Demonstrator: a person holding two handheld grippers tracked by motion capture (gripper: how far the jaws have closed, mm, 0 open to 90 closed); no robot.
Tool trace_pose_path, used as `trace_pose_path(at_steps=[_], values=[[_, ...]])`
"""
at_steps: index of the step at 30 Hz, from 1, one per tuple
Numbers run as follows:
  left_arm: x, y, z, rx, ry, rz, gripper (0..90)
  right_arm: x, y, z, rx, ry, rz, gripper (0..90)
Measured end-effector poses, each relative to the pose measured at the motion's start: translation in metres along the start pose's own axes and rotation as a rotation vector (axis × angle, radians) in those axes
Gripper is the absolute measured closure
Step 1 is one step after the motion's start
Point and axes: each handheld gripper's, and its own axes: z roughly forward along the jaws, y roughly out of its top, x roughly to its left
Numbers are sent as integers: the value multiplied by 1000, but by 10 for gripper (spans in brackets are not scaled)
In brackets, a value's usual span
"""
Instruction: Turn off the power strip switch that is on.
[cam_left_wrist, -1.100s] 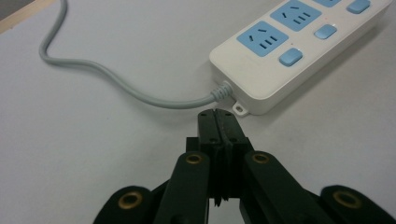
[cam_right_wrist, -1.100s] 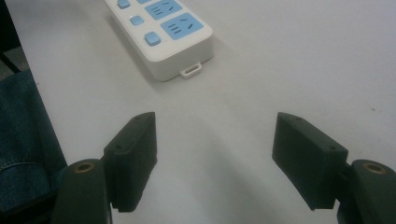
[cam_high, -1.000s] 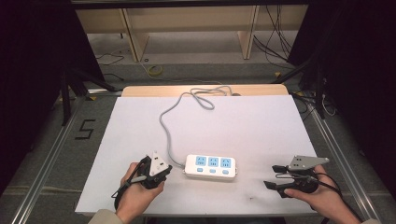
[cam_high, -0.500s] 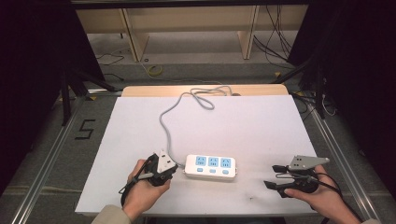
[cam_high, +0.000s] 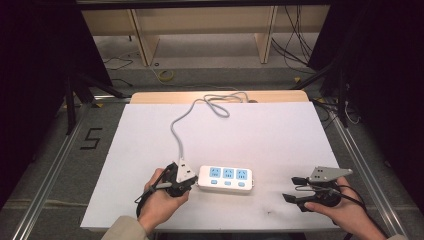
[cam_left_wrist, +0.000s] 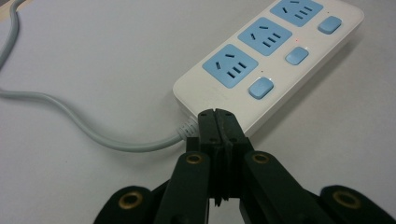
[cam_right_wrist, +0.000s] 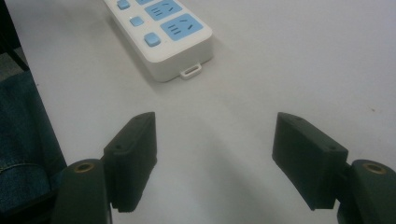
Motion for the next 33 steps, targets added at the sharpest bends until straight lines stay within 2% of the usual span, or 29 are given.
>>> trace_pose_path(at_steps=[10,16,26,33], values=[[-4,7,5,2,-10,13,900,0,0,0,-1,1,3,311],[-10,12,10,4,-35,24,900,0,0,0,1,1,4,311],[-16,19,17,11,-53,33,900,0,0,0,1,1,4,311],[-20,25,22,21,-59,54,900,0,0,0,1,1,4,311]])
